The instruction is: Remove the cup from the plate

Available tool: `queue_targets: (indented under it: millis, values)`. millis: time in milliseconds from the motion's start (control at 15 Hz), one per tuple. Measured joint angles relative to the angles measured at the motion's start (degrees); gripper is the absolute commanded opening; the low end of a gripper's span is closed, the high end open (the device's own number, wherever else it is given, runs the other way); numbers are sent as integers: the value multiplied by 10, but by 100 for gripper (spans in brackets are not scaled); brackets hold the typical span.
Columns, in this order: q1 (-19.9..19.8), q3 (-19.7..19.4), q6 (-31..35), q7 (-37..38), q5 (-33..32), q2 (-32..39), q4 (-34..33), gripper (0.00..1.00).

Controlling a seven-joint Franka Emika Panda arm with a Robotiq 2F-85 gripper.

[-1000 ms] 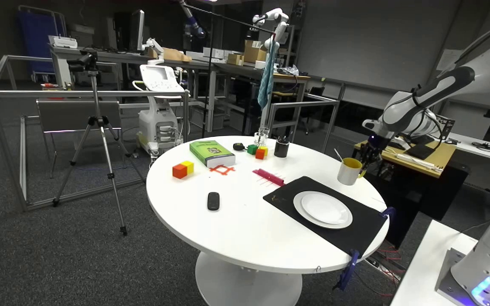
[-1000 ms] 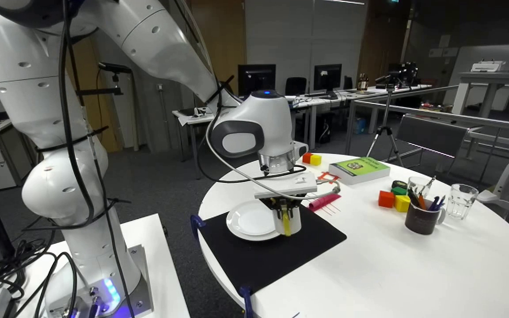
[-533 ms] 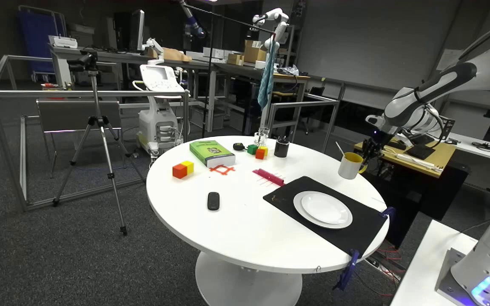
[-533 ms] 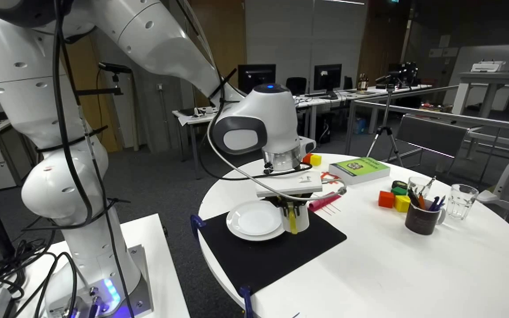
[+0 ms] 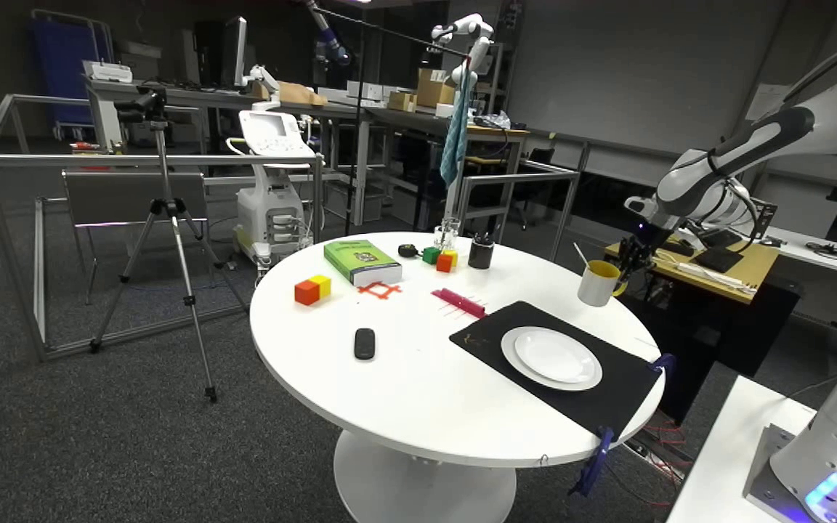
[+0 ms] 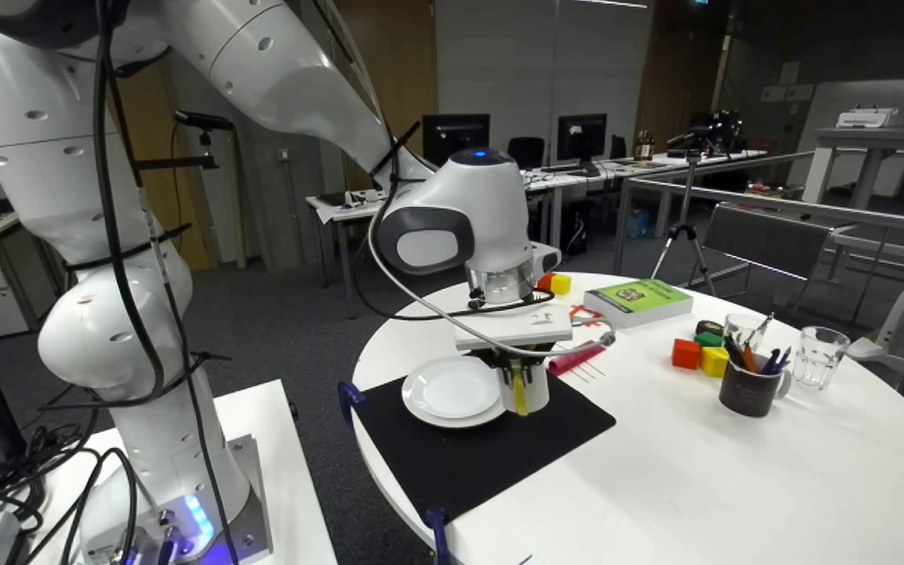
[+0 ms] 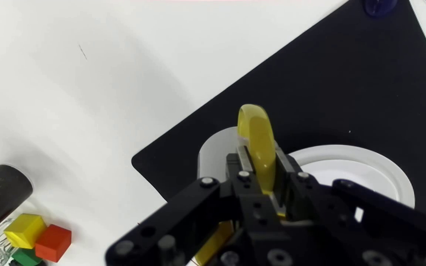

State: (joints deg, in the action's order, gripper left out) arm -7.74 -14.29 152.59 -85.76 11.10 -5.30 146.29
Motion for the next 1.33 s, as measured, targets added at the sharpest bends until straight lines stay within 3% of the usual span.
queue_targets:
  millis: [200,267,800,1333]
  values:
    - [0,0,0,0,0,0,0,19]
    - [0,0,0,0,0,0,0,5]
    - [1,1,4,37,33,43,-17,5]
    - [-34,5,7,79,101,141,-125,5]
